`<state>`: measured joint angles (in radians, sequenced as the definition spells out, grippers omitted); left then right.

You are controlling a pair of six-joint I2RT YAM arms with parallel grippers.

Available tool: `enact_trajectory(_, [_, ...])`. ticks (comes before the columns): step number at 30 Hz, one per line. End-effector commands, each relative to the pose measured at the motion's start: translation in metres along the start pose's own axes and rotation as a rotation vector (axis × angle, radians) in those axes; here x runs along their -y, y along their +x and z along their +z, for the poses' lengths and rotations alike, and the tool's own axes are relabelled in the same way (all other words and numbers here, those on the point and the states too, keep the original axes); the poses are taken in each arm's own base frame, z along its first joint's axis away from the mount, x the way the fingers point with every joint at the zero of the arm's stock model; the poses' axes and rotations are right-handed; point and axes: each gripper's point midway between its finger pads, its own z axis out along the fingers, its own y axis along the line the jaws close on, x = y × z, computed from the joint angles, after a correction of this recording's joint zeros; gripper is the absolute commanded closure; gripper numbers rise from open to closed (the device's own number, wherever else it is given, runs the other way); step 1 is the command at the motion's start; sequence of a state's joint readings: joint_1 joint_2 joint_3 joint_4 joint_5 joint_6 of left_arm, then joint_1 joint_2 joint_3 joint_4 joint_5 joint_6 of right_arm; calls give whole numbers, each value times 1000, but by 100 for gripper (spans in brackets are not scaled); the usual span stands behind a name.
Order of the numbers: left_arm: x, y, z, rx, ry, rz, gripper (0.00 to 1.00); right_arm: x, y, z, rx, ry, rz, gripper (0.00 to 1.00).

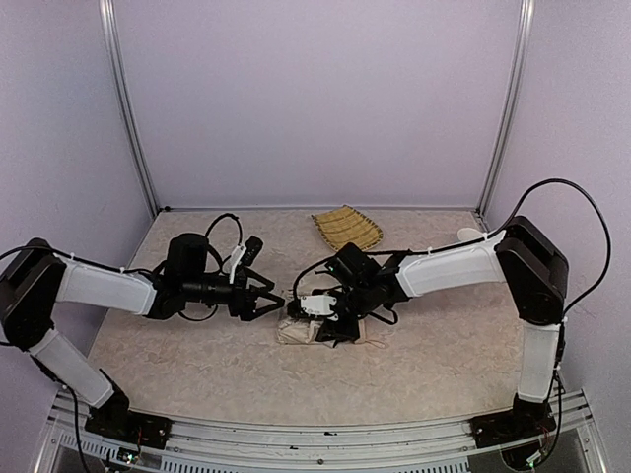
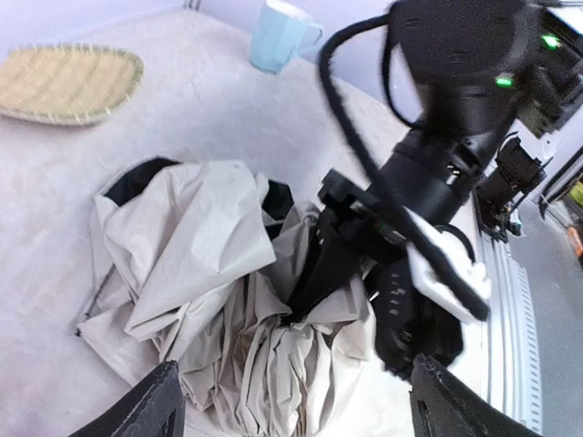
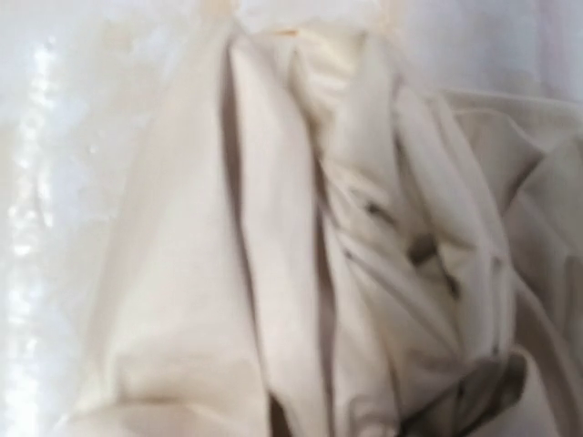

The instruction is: Put away the umbrella

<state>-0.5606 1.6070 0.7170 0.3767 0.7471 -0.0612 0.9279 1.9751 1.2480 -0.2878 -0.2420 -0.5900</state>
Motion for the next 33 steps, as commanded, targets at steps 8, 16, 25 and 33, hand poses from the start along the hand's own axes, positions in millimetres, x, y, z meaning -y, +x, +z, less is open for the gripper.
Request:
enact_trajectory(8, [83, 37, 13, -97, -211, 766, 24, -100, 55, -7, -121, -711, 457, 81])
enact_trajectory(16, [67, 45, 27, -119, -250, 799, 21, -92, 60, 6, -126, -733, 524, 84])
enact_trajectory(25, [55, 52, 68, -219, -59, 418, 45, -71, 50, 19, -79, -706, 536, 82])
enact_trajectory(33, [61, 64, 73, -257, 78, 272, 80, -60, 44, 20, -60, -664, 516, 82])
